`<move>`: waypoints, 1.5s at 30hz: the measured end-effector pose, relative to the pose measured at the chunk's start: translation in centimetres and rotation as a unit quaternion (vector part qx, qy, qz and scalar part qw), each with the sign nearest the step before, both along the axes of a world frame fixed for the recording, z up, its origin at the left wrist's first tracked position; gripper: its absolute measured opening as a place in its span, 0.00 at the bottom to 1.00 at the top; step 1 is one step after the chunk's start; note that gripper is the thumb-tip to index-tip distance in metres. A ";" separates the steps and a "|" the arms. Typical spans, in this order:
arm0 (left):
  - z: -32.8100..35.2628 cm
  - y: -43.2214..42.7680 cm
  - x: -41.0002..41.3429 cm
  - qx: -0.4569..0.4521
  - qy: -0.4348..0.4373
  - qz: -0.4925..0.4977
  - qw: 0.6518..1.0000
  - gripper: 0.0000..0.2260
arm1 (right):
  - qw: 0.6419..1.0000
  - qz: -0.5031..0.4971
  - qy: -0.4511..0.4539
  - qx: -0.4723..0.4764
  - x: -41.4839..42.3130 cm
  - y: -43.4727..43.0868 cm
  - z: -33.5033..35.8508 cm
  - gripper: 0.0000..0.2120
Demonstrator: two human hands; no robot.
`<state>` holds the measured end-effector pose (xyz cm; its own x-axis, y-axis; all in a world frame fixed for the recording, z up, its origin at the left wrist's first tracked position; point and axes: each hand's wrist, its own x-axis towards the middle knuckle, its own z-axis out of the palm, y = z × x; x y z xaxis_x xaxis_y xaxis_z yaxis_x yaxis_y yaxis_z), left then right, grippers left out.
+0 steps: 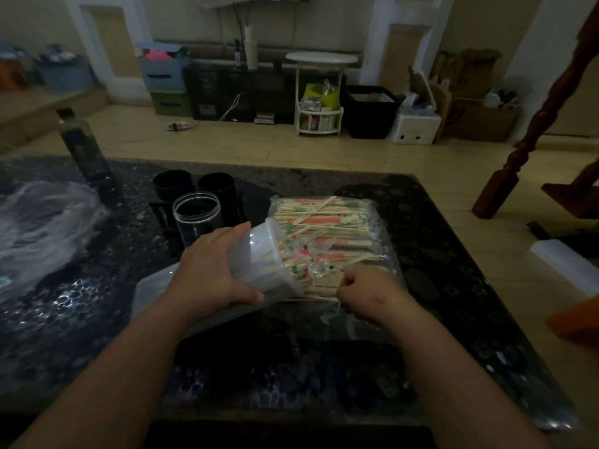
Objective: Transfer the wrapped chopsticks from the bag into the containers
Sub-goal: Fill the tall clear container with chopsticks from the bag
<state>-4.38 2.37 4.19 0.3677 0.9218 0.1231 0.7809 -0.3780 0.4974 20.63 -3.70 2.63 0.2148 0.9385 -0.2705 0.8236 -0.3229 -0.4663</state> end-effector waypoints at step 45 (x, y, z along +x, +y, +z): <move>0.4 0.0 -0.4 -0.022 -0.021 -0.001 1.000 0.58 | 0.970 0.105 -0.183 0.124 -3.2 0.9 -7.8 0.18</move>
<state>-4.78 2.40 4.62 0.3652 0.9258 0.0973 0.7580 -0.3564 0.5463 17.42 -2.85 -5.17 0.0512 0.9983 0.0278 0.9839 -0.0457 -0.1730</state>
